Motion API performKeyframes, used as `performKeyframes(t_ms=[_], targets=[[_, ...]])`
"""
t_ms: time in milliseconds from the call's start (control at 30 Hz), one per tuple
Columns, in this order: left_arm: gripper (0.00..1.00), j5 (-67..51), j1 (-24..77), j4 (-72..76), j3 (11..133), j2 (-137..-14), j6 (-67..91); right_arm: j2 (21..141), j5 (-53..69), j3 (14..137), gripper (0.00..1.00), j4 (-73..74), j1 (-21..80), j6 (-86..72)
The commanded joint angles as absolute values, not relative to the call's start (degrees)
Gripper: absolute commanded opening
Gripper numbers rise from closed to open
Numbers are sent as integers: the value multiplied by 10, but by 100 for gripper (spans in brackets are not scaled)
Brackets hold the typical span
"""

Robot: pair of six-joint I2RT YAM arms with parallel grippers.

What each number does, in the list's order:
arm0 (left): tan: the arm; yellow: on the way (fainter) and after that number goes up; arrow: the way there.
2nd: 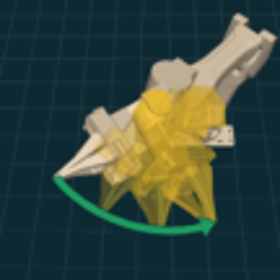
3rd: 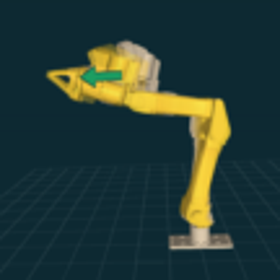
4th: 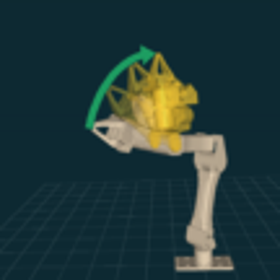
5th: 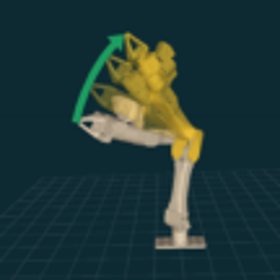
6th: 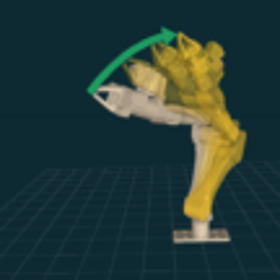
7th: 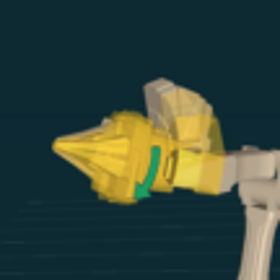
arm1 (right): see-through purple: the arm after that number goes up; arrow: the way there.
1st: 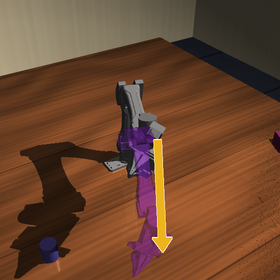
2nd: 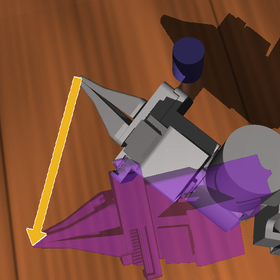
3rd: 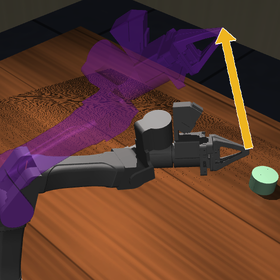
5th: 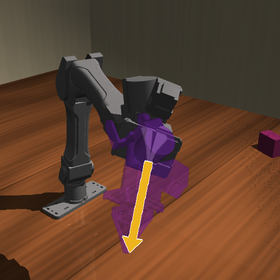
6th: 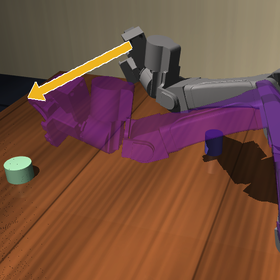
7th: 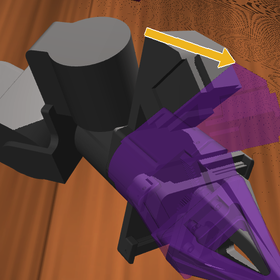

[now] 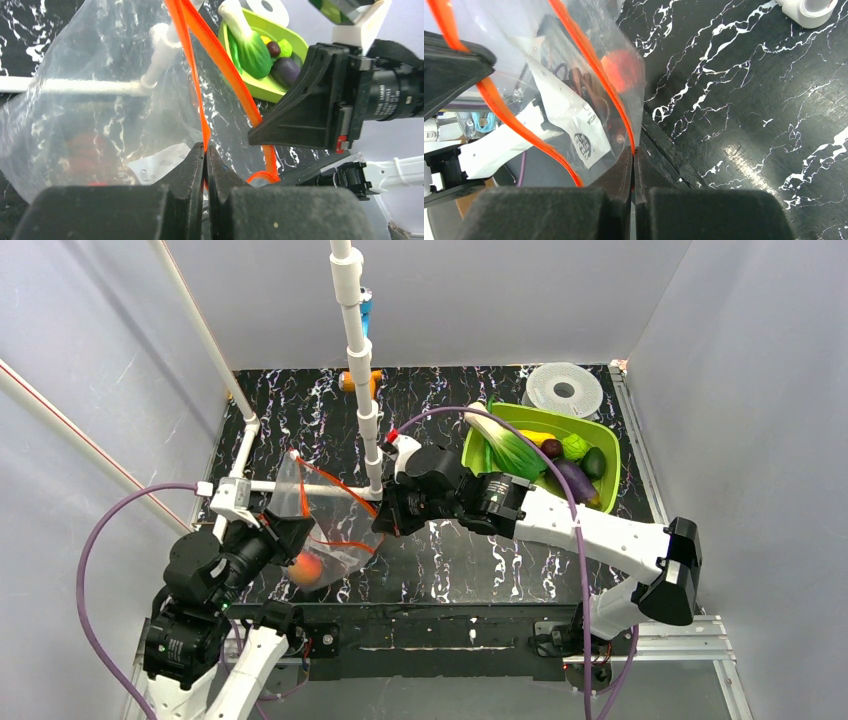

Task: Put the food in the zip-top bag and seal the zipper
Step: Adjust the zipper food storage bag at the center of the board.

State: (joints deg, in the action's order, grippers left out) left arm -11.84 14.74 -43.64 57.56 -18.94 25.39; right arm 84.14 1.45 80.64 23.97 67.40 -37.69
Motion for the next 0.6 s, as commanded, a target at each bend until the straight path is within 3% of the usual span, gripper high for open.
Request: performKeyframes(t_ms=[0,200,400,567], targets=[[0,-109,148,-474,548,-211,251,829,3,801,1,223,672,-371],[0,-119,148,-459,515,-245,194,871,27,813,8,249,672,-373],[0,-154,148,-393,476,-261,168,867,4,827,43,287,671,-347],[0,-168,148,-360,440,-271,135,815,-40,802,57,304,647,-336]])
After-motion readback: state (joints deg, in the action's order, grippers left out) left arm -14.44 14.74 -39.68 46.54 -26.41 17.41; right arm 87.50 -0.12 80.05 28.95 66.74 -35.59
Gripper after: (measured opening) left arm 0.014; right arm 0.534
